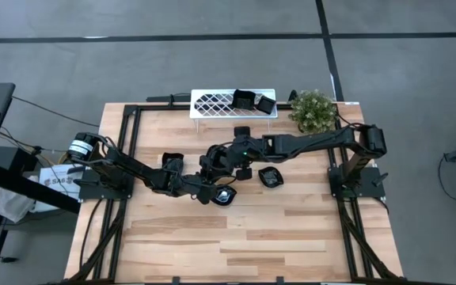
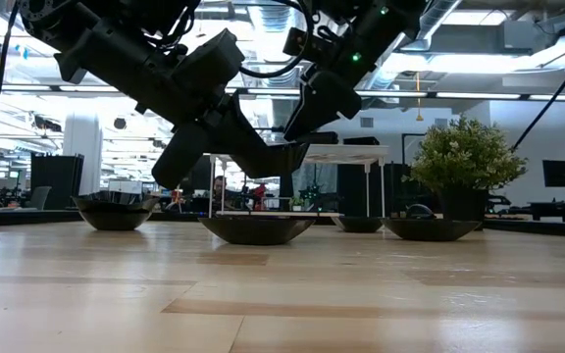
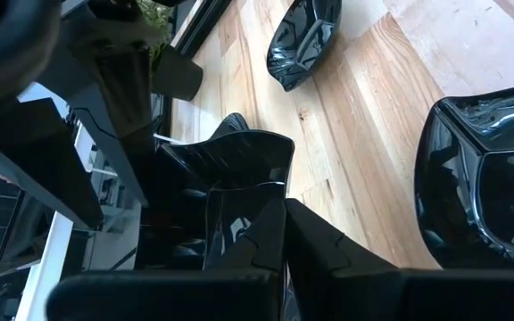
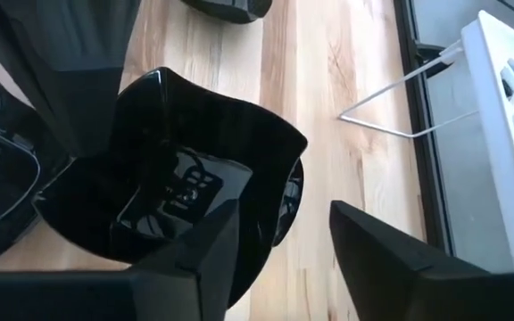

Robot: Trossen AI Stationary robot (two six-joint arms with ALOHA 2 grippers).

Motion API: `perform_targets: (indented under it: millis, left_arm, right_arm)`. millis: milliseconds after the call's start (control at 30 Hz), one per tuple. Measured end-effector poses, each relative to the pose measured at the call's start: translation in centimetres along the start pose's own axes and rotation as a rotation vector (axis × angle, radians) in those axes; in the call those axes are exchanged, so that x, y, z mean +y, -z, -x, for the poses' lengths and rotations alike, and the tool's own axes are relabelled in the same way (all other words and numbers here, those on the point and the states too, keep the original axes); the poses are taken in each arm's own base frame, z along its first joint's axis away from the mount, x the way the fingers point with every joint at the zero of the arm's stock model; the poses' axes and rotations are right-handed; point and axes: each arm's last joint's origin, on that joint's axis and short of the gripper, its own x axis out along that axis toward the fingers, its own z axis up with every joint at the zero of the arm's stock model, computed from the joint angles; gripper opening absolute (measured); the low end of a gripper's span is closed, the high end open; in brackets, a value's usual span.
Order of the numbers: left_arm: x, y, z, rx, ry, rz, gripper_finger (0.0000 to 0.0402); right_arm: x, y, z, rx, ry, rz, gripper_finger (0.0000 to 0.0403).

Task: Pick & Place Mini shaped plates
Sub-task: Stack the black distorted square plate on top of the black distorted square plate on the shelf

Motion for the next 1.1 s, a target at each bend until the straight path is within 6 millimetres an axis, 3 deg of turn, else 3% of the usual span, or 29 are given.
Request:
perform_targets:
  millis: [167,400,1100]
  left_arm:
    - [0.0,0.0,0.0,0.002,-0.002,-0.020,0.0009]
    - [0.1,0.0,0.0,0.020,-0.028,-0.029,0.0008]
    - [0.3,0.0,0.1,0.046,-0.075,-0.018,0.0008]
  right_arm:
    - [-0.3,0.3,-0.1,0.000,-0.054,-0.036,0.0186]
    - [-1.0,0.6,-0.4,0.005,-0.056,-0.071,0.0161]
    - [-1.4,0.7,-0.5,0.001,-0.047,-0.080,0.0008]
